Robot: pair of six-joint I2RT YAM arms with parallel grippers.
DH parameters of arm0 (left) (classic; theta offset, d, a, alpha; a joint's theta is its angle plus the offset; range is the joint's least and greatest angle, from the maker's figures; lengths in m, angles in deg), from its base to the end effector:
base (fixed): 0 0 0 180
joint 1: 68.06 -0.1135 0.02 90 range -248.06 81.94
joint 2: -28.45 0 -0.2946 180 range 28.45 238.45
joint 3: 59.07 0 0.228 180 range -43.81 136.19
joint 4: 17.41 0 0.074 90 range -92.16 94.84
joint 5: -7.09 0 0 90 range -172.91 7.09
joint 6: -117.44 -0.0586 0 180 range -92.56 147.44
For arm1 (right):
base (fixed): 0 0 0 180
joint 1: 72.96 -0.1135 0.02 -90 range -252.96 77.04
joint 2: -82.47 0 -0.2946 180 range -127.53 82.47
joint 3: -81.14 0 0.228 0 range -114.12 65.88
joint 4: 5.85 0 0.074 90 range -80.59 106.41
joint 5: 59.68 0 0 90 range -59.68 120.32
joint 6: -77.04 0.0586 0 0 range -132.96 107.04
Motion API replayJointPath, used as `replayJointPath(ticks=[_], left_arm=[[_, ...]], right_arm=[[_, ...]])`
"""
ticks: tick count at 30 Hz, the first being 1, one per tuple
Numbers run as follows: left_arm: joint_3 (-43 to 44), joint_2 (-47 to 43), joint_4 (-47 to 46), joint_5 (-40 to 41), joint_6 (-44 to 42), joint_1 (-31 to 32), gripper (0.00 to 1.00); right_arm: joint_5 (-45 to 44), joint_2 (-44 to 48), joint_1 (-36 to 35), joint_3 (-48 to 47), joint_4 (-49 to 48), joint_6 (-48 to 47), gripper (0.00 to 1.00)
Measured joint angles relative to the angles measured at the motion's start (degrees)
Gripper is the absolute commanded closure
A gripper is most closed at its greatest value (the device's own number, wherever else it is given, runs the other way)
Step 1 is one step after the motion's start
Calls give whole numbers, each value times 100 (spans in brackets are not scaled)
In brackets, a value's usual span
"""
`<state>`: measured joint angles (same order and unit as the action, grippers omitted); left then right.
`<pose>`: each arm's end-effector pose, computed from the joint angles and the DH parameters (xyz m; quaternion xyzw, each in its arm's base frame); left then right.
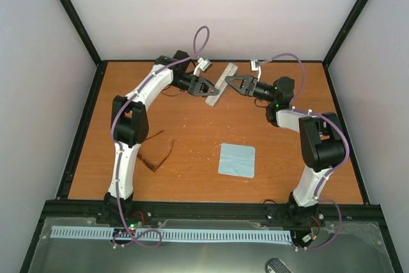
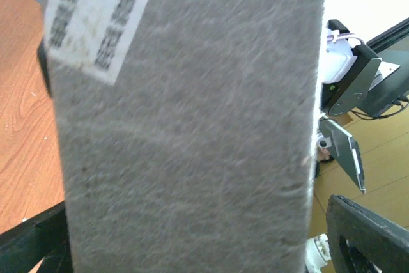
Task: Organize the sunglasses
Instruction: Open the sunglasses case.
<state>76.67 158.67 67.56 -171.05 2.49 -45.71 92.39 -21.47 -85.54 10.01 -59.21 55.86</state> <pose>0.3949 -0.2257 0.2858 0.3456 0.6297 -0.6909 0.0818 0.3572 0.1328 0.3115 -0.1437 0.6302 0.6819 0.3424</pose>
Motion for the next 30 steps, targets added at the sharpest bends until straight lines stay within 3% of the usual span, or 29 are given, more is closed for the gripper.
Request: replayJointPath(ticks=[9, 15, 30], left_arm=[[302, 0, -308, 911, 188, -144, 0], [302, -4, -525, 1499, 238, -149, 1], [302, 90, -592, 2116, 184, -317, 0]], right_arm=[[142, 219, -4, 0, 942, -586, 86], [133, 297, 35, 4, 1427, -861, 97], [-142, 420, 66, 205, 2175, -1126, 97]])
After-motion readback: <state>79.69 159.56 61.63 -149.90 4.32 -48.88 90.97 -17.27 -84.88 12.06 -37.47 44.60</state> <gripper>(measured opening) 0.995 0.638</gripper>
